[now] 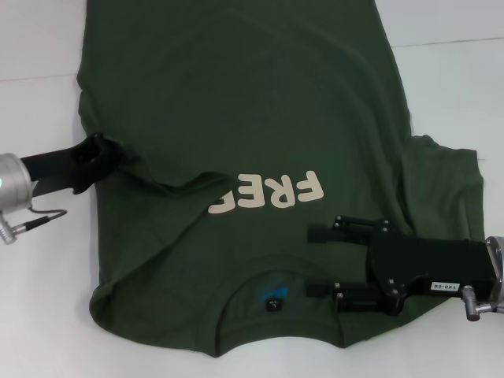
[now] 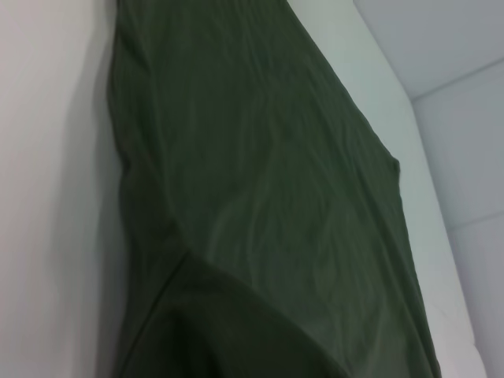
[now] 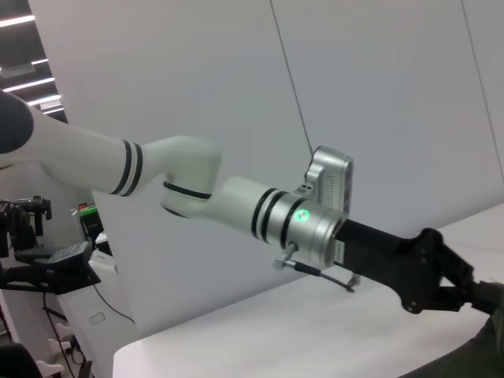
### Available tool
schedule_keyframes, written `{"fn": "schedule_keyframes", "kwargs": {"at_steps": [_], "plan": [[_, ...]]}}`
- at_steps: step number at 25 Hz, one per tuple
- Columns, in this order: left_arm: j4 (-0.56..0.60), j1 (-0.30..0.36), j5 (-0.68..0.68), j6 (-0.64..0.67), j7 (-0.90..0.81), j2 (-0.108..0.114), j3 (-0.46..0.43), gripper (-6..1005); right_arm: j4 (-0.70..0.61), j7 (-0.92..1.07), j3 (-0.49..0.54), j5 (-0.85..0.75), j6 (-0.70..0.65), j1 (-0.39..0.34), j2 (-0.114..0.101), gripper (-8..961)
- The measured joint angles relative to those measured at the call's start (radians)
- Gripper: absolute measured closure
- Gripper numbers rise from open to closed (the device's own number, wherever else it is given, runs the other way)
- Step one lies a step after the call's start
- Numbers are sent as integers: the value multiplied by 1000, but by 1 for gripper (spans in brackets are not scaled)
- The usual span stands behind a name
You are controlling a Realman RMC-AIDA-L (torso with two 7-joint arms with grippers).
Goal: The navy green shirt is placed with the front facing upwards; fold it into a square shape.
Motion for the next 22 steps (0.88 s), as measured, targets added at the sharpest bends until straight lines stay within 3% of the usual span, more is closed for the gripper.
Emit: {"fn": "schedule_keyframes", "kwargs": {"at_steps": [9,22], "plan": [[-68,-68,-15,-134,26,-12,-2,983,2,0,-4,-1,0,-3,0,134],[-113,-86,-118,-166,94,-11,1,983,10,-1,-4,0,0,-6,0,135]]}}
